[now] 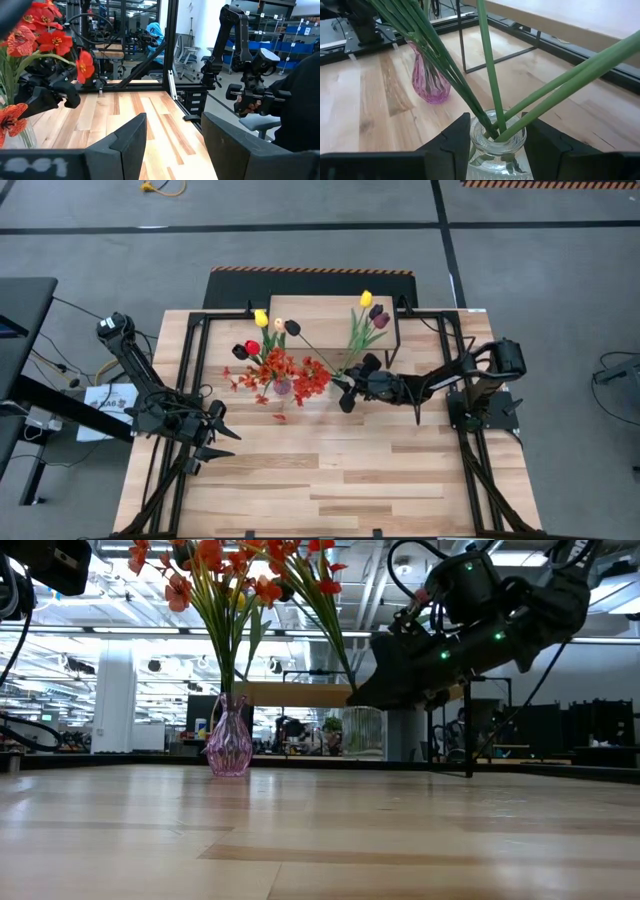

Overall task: Pick and place flowers into a vace then onto a shelf
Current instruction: Put the transparent vase with flowers on the shelf

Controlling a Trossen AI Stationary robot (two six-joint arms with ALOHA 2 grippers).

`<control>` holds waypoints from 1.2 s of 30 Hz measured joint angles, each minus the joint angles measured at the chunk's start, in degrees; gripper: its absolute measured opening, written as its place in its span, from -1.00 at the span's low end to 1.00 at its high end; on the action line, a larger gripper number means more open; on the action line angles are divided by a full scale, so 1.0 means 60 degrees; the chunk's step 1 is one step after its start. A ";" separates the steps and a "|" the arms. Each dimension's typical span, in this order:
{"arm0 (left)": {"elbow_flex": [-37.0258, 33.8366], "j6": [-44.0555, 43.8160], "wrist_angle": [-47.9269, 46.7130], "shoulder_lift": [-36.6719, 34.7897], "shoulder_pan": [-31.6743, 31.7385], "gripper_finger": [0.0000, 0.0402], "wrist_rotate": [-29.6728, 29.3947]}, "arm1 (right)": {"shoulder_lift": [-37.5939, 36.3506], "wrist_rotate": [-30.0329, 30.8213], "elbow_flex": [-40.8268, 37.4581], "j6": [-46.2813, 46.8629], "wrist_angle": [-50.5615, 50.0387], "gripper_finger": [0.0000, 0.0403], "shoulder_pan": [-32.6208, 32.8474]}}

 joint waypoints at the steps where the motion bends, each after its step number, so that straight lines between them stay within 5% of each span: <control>1: 0.0000 0.0000 -0.0001 0.0001 0.0000 -0.11 -0.0001 | -0.0002 0.0004 0.0000 0.0002 0.0002 -0.30 0.0024; 36: 0.0000 0.0000 -0.0009 0.0001 0.0000 -0.11 -0.0001 | -0.4415 0.0394 0.0018 0.0025 -0.4170 -0.30 0.0432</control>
